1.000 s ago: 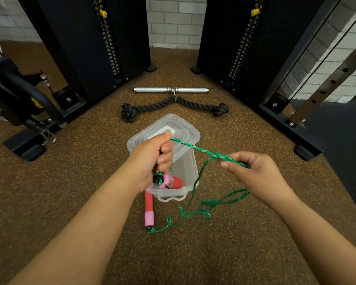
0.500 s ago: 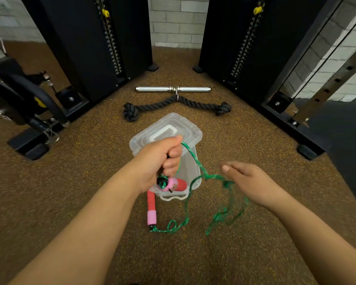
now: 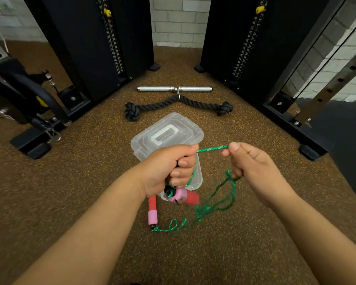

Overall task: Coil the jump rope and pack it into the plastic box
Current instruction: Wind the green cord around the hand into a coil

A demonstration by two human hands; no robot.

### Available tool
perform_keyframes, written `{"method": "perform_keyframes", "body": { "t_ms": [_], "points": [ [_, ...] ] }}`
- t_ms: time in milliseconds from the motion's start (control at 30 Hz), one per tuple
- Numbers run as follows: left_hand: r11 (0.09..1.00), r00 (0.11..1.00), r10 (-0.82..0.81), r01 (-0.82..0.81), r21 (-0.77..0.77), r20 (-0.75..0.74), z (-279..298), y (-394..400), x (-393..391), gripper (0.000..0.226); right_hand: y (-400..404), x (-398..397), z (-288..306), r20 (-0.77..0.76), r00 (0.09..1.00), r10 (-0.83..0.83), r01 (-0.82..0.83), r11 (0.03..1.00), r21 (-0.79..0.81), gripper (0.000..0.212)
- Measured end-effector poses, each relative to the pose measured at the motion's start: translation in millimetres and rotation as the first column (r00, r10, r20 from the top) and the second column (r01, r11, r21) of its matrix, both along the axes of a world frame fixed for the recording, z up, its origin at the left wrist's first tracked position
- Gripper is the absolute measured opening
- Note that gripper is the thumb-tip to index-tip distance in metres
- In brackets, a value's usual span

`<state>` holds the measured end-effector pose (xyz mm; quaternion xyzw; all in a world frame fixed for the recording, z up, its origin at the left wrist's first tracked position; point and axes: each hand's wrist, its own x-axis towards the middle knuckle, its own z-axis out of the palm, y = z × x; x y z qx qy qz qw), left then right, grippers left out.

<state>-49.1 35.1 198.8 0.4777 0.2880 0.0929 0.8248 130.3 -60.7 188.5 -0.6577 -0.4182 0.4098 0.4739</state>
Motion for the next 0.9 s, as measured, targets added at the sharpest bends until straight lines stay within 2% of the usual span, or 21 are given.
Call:
{"method": "perform_keyframes", "body": {
  "t_ms": [67, 100, 167, 267, 367, 467, 633, 700, 733, 833, 900],
  "points": [
    [0.996, 0.997, 0.012, -0.005, -0.090, 0.077, 2.1, -1.4, 2.7, 0.052, -0.7, -8.1, -9.5, 0.249, 0.968, 0.004, -0.005, 1.000, 0.002, 0.026],
    [0.991, 0.993, 0.048, -0.034, -0.131, 0.104, 3.4, -2.1, 4.4, 0.050, -2.8, -15.1, -14.9, 0.378, 0.923, 0.068, -0.074, 0.997, -0.001, 0.025],
    [0.970, 0.978, 0.181, -0.160, -0.182, 0.103, 3.0, -1.6, 6.1, 0.050, -8.3, -27.1, -24.1, 0.591, 0.775, 0.223, -0.240, 0.969, -0.051, 0.025],
    [0.935, 0.936, 0.337, -0.319, -0.158, 0.106, -1.7, 1.1, 6.4, 0.052, -10.7, -35.3, -23.2, 0.763, 0.580, 0.285, -0.327, 0.940, -0.102, 0.031],
    [0.933, 0.931, 0.348, -0.332, -0.139, 0.111, -1.3, 3.3, 5.3, 0.056, -10.7, -38.8, -17.0, 0.843, 0.472, 0.257, -0.357, 0.930, -0.084, 0.036],
    [0.926, 0.927, 0.366, -0.355, -0.125, 0.077, 1.1, 3.7, 5.8, 0.058, -11.8, -44.9, -15.4, 0.847, 0.449, 0.283, -0.435, 0.898, -0.068, 0.032],
    [0.897, 0.904, 0.417, -0.394, -0.201, 0.089, 3.7, -0.7, 11.6, 0.064, -11.8, -48.9, -5.8, 0.837, 0.437, 0.329, -0.507, 0.859, -0.073, 0.032],
    [0.915, 0.922, 0.385, -0.376, -0.144, 0.044, 6.6, -3.4, 14.4, 0.069, -10.8, -47.9, 0.8, 0.800, 0.482, 0.359, -0.522, 0.850, -0.067, 0.032],
    [0.934, 0.936, 0.351, -0.351, -0.062, -0.011, 7.7, -4.9, 14.9, 0.070, -10.4, -45.4, 3.4, 0.736, 0.558, 0.382, -0.515, 0.855, -0.053, 0.032],
    [0.944, 0.956, 0.217, -0.154, 0.290, -0.197, 12.1, -12.1, 10.5, 0.073, -6.6, -32.2, 12.4, 0.367, 0.864, 0.344, -0.380, 0.924, 0.031, 0.031],
    [0.915, 0.949, 0.120, 0.008, 0.402, -0.291, 14.6, -13.8, 5.1, 0.077, -3.6, -22.6, 17.9, 0.142, 0.950, 0.278, -0.285, 0.958, 0.032, 0.033]
  ]
}}
